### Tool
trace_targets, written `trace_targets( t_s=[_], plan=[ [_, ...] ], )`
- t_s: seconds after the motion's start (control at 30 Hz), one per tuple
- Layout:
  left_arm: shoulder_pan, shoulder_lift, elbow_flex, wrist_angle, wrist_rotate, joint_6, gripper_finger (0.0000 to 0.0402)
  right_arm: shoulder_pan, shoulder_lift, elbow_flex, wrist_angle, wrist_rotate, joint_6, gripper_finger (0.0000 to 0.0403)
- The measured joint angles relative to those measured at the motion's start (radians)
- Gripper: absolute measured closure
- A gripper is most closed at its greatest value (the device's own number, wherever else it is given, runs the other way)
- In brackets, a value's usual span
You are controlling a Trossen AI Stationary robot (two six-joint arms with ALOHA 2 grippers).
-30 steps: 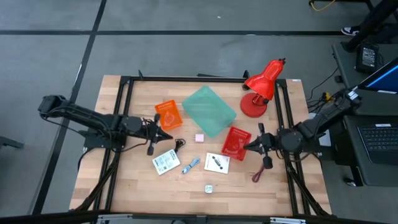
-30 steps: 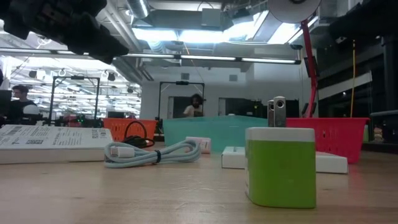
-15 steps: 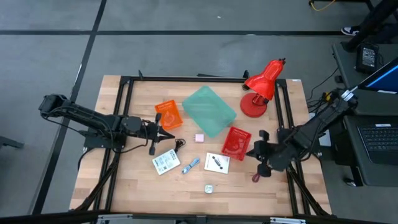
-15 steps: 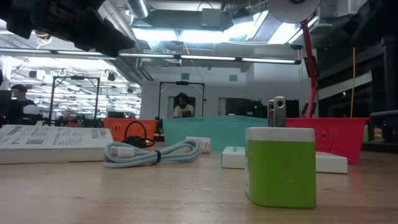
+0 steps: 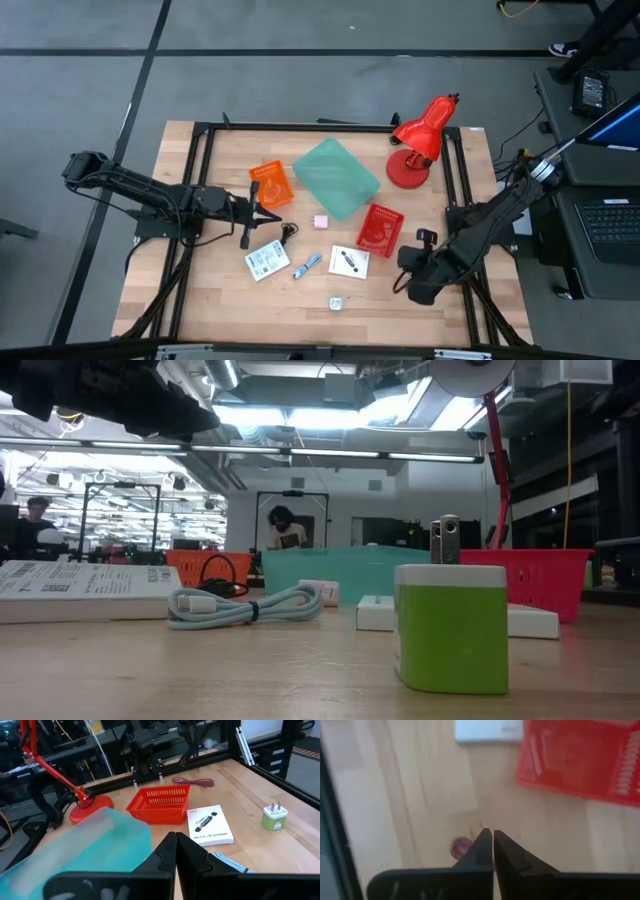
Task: Pick and place items into bin
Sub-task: Put the pink charger cable into the blue bin
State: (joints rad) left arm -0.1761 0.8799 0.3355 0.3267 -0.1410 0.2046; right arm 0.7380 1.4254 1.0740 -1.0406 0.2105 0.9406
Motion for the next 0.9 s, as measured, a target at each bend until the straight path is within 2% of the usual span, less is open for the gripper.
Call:
trace_targets(
  t_s=[0.23, 0.67, 0.9],
  plan=[
    [0.000, 0.000, 0.000, 0.000, 0.000, 0.000, 0.0400, 0.018, 0.040, 0.016, -0.072, -0.012, -0.002, 0.0385],
    [0.000, 0.000, 0.000, 0.000, -0.056, 0.001, 0.0400, 0.110, 0.110, 0.015, -0.095, -0.014, 0.052, 0.0264],
    [0.000, 0.000, 0.000, 0.000, -0.056, 0.001, 0.0400, 0.129, 0.192, -0.027, -0.095, -0.074, 0.045, 0.0226]
  ],
)
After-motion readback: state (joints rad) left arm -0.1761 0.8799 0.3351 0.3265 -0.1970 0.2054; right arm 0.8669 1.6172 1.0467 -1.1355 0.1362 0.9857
